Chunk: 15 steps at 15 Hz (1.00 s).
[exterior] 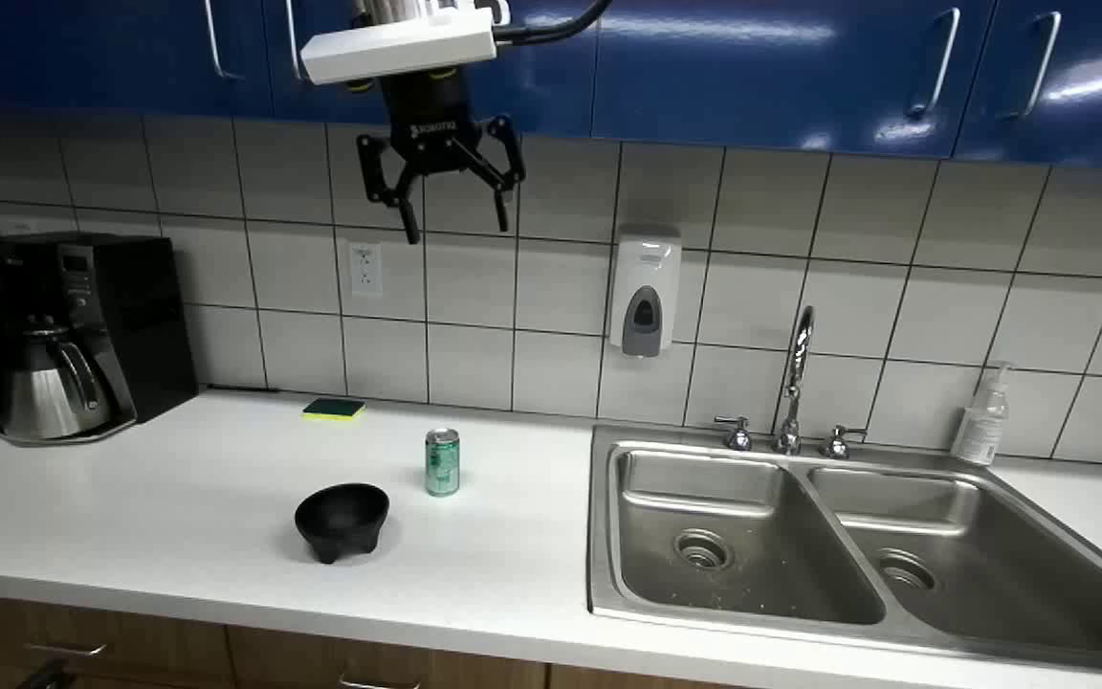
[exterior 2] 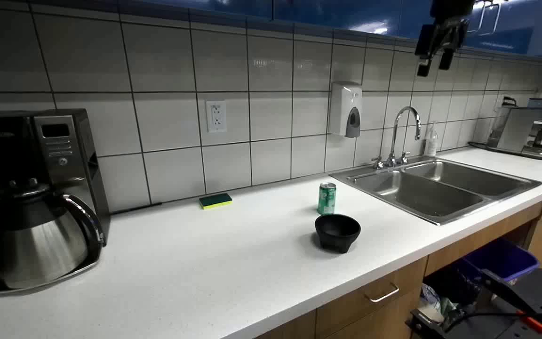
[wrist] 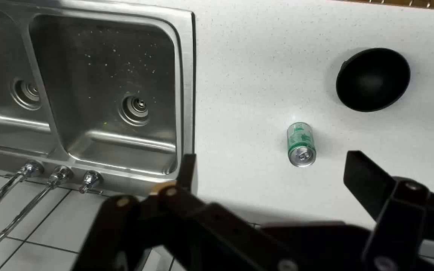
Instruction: Put the green can in the black bowl
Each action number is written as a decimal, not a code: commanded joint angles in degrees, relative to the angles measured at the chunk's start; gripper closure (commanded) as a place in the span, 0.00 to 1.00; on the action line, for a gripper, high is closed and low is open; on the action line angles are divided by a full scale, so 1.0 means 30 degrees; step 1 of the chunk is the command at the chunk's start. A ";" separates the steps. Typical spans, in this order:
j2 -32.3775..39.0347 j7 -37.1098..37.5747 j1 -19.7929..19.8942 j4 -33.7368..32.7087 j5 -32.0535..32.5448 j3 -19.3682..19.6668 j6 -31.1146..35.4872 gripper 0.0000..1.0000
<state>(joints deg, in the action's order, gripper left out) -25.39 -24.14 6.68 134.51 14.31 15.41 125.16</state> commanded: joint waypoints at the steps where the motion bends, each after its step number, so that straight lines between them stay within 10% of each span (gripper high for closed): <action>1: 0.0028 -0.0089 0.0204 -0.0041 -0.0121 -0.0187 -0.0041 0.00; 15: 0.0056 0.0233 0.0164 0.0741 -0.0298 -0.0151 0.1469 0.00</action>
<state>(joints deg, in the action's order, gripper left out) -25.34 -23.96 6.68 135.23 14.13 15.41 126.57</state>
